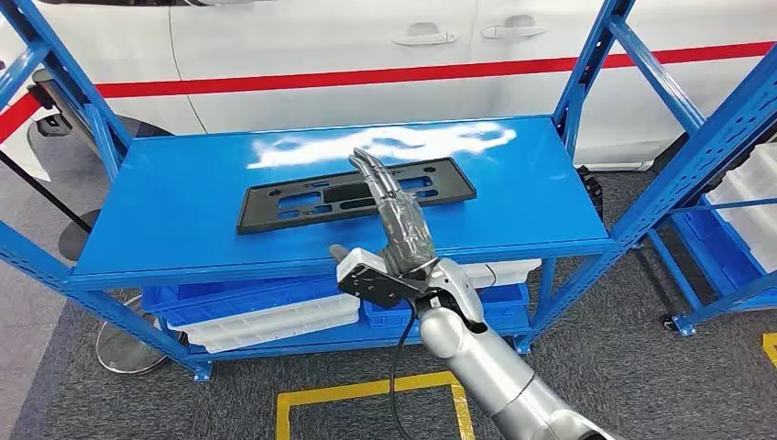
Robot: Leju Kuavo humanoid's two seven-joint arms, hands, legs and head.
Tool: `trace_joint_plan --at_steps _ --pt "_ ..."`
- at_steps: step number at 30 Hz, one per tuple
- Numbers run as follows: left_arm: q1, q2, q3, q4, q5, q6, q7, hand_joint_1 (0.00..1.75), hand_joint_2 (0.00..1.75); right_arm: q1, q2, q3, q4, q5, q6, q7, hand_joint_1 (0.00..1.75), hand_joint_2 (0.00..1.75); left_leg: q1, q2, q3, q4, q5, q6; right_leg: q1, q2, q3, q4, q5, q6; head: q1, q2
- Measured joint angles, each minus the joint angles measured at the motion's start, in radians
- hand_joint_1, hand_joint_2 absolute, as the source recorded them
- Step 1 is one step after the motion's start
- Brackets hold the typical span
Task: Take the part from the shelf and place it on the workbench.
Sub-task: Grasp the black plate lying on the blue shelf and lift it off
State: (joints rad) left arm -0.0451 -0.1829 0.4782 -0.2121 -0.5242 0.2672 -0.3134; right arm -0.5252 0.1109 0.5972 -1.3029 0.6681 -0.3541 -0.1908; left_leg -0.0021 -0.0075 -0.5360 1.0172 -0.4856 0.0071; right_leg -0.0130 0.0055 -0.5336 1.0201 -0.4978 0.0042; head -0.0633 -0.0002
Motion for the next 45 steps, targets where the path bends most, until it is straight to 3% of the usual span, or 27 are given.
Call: trace_joint_plan --at_steps 7,16,23,30,37,45 --pt "0.003 -0.003 0.0 0.0 -0.004 0.001 0.003 0.0 0.0 -0.037 0.031 0.022 0.062 0.035 -0.024 0.035 0.0 1.75 0.0 0.0 -0.002 0.0 0.001 0.0 0.0 0.001 -0.002 0.0 0.001 0.001 0.0 0.0" --pt "-0.002 -0.016 0.0 0.0 -0.009 0.001 -0.002 0.0 0.0 -0.178 0.111 0.075 0.327 0.061 -0.083 0.098 0.0 1.75 0.0 -0.001 -0.002 0.0 0.002 0.0 0.0 0.0 -0.002 0.0 0.001 0.002 0.0 0.0" --pt "-0.002 -0.021 0.0 0.0 -0.024 -0.001 -0.005 0.0 0.0 -0.26 0.144 0.07 0.549 0.138 -0.151 0.144 0.0 1.75 0.0 -0.001 -0.002 0.001 0.002 0.0 0.0 0.0 -0.002 0.0 0.001 0.002 0.0 0.0" --pt "-0.002 -0.025 0.0 0.001 -0.045 -0.013 -0.021 0.0 0.0 -0.3 0.15 0.011 0.727 0.27 -0.239 0.18 0.0 1.75 0.0 -0.001 -0.002 0.002 0.002 0.0 0.0 0.0 -0.002 0.0 0.001 0.002 0.0 0.0" --pt "-0.002 -0.025 0.002 0.001 -0.069 -0.022 -0.015 0.0 0.0 -0.3 0.139 -0.116 0.794 0.4 -0.325 0.163 0.0 1.75 0.0 -0.001 -0.002 0.002 0.002 0.0 0.0 0.0 -0.002 0.0 0.002 0.002 0.0 0.0" --pt "-0.002 -0.025 0.002 0.001 -0.084 -0.028 -0.018 0.0 0.0 -0.289 0.146 -0.178 0.801 0.476 -0.311 0.146 0.0 1.75 0.0 -0.001 -0.003 0.002 0.002 0.0 0.0 0.0 -0.002 0.0 0.002 0.002 0.0 0.0"
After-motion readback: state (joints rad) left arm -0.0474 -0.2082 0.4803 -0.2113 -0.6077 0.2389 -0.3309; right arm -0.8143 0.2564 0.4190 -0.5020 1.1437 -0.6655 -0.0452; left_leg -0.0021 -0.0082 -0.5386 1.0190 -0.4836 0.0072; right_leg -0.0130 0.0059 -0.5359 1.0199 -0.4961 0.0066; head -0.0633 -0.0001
